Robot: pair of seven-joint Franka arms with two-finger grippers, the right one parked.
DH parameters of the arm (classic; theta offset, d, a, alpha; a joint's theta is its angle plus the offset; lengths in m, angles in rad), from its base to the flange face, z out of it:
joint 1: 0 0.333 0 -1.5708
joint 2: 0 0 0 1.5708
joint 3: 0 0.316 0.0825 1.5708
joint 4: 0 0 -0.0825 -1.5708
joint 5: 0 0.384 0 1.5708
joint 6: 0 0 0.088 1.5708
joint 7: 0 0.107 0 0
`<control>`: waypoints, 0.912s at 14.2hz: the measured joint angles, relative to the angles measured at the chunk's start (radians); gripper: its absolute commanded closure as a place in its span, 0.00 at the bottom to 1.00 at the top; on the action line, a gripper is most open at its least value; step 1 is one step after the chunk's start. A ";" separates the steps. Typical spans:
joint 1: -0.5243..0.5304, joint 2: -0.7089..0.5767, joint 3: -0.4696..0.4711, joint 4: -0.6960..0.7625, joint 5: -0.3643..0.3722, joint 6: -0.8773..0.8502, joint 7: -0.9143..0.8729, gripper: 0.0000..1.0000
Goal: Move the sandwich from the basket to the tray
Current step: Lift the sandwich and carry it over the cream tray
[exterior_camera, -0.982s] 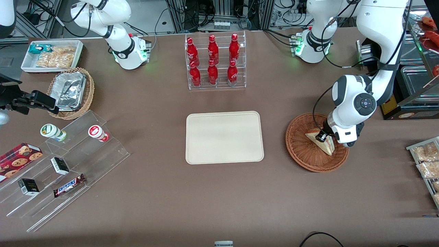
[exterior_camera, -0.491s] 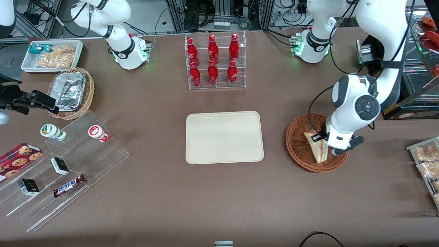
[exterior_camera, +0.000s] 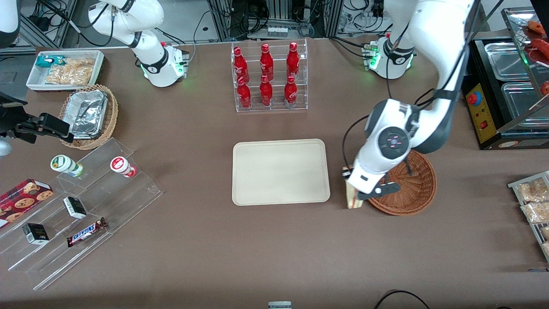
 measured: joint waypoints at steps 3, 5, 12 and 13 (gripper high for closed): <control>-0.068 0.071 -0.022 0.069 -0.017 0.000 -0.042 0.94; -0.128 0.106 -0.030 0.113 -0.017 -0.001 -0.117 0.95; -0.314 0.184 -0.028 0.204 -0.017 -0.007 -0.289 0.95; -0.323 0.197 -0.028 0.215 -0.012 -0.007 -0.300 0.94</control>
